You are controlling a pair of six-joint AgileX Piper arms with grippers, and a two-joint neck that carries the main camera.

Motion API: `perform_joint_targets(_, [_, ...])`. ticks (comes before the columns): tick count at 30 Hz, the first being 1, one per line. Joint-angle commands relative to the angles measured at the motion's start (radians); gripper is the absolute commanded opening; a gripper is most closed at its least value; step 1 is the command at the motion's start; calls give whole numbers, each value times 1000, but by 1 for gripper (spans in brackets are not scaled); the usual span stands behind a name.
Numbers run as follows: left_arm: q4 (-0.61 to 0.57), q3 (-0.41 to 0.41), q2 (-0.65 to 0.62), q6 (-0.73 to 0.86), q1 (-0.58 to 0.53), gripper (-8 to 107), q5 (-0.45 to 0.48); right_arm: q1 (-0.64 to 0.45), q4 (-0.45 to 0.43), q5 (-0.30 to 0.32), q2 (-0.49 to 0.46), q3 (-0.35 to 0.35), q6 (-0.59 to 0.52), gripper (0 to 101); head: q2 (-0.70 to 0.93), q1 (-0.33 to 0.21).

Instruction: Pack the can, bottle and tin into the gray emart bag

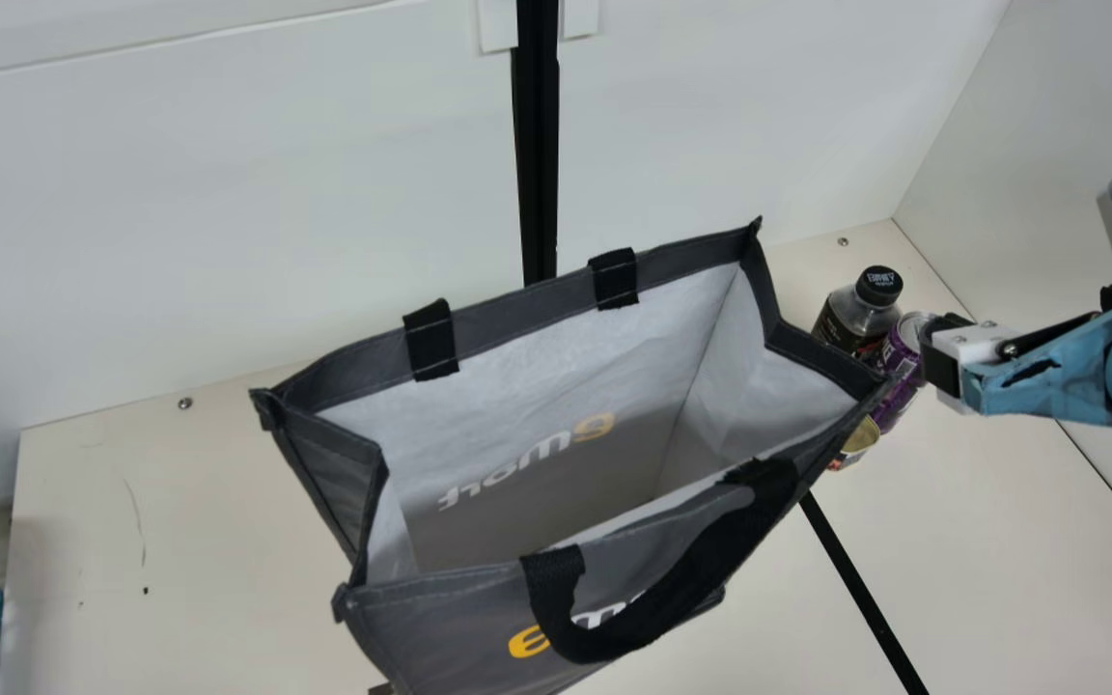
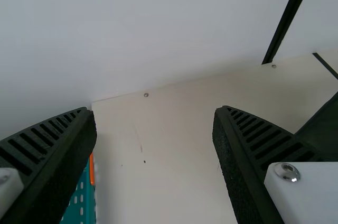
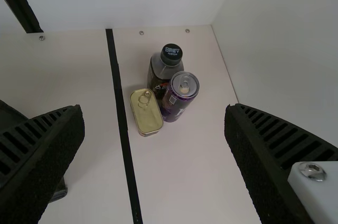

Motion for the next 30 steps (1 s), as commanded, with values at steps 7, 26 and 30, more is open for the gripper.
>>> perform_joint_targets(7, [19, -79, 62, 9, -78, 90, 1, 0, 0, 0, 0, 0, 0, 91, -1, -23])
perform_joint_targets(26, [-46, -278, 214, 101, -160, 90, -2, 0, 0, 0, 0, 0, 0, 91, -1, -23])
perform_joint_targets(30, [-57, -318, 247, 114, -180, 90, -6, 0, 0, 0, 0, 0, 0, 91, -1, -23])
